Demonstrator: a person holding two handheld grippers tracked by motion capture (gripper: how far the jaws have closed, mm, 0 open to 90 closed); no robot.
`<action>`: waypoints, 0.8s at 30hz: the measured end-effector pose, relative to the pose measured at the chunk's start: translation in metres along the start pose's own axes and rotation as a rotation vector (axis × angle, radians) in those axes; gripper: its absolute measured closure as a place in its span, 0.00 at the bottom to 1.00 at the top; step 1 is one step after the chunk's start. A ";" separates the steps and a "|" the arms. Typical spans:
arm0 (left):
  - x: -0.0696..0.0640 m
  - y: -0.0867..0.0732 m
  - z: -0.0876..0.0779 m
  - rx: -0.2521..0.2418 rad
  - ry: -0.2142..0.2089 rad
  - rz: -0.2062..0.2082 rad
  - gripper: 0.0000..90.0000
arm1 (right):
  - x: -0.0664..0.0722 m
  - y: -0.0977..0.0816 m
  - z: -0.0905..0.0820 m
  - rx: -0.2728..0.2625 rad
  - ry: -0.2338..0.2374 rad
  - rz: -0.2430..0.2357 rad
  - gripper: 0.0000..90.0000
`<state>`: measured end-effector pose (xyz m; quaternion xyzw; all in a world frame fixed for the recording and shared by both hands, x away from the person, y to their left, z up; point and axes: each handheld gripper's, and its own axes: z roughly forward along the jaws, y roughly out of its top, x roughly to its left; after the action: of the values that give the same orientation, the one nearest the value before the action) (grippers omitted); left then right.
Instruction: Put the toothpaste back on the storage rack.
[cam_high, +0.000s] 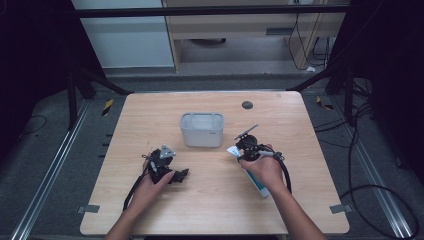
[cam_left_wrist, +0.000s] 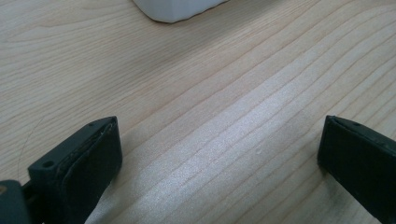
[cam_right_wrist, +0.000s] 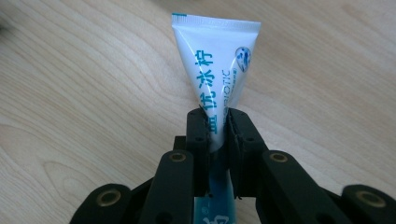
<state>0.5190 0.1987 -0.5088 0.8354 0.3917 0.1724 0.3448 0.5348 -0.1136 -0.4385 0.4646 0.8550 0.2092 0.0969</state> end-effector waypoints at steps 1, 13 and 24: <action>0.000 0.000 0.000 0.000 0.000 0.000 0.00 | -0.001 0.001 -0.002 -0.007 -0.001 -0.004 0.89; 0.000 0.000 0.000 0.000 0.000 0.000 0.00 | -0.017 0.018 -0.043 -0.129 -0.024 0.031 0.89; 0.000 0.000 0.000 0.000 0.000 0.000 0.00 | -0.027 0.030 -0.067 -0.274 -0.027 0.067 0.89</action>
<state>0.5190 0.1987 -0.5088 0.8353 0.3918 0.1725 0.3448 0.5488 -0.1398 -0.3659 0.4778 0.8011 0.3209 0.1640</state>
